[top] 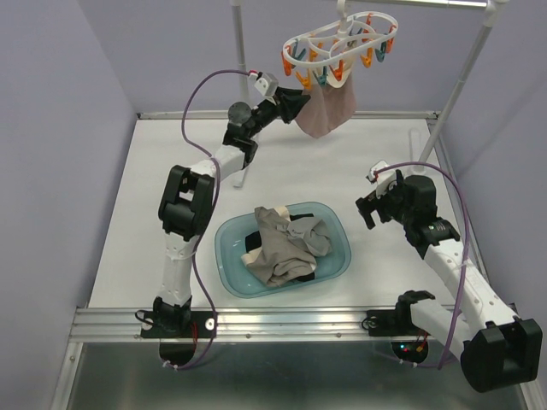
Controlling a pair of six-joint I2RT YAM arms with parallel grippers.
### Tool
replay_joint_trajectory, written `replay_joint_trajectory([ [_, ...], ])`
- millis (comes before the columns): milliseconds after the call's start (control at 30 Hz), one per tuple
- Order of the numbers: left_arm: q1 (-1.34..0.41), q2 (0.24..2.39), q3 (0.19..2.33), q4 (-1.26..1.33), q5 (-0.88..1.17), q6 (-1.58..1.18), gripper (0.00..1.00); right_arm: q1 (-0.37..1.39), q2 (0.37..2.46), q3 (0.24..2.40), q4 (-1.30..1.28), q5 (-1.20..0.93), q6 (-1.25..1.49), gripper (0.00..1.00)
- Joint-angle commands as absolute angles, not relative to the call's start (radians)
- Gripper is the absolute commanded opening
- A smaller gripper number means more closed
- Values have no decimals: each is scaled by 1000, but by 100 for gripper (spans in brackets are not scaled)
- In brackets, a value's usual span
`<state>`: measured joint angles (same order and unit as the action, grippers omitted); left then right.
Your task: Remove the underwear clipped to the hanger
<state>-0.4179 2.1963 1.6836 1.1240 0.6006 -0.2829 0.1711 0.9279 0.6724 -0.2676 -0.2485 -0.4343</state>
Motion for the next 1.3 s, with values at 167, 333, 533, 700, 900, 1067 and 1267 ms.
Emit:
replay_joint_trajectory([
  [167,-429,2178,1763,1051,564,-190,0,167,913,660,-227,-273,-442,100],
  [333,-428,2126,1691,1095,580,-227,0,166,911,660,-229,-275,-442,100],
  [533,-437,1967,1496,1309,630,-336,0,167,913,661,-229,-270,-442,100],
  [700,-468,1873,1381,1433,687,-385,0,167,916,661,-229,-267,-442,100],
  [900,-555,1810,1322,1468,730,-374,0,167,922,661,-229,-258,-443,100],
  [1067,-644,1815,1370,1387,761,-305,0,167,922,663,-229,-253,-442,100],
  [1267,-718,1887,1488,1301,762,-250,0,167,923,663,-229,-245,-443,100],
])
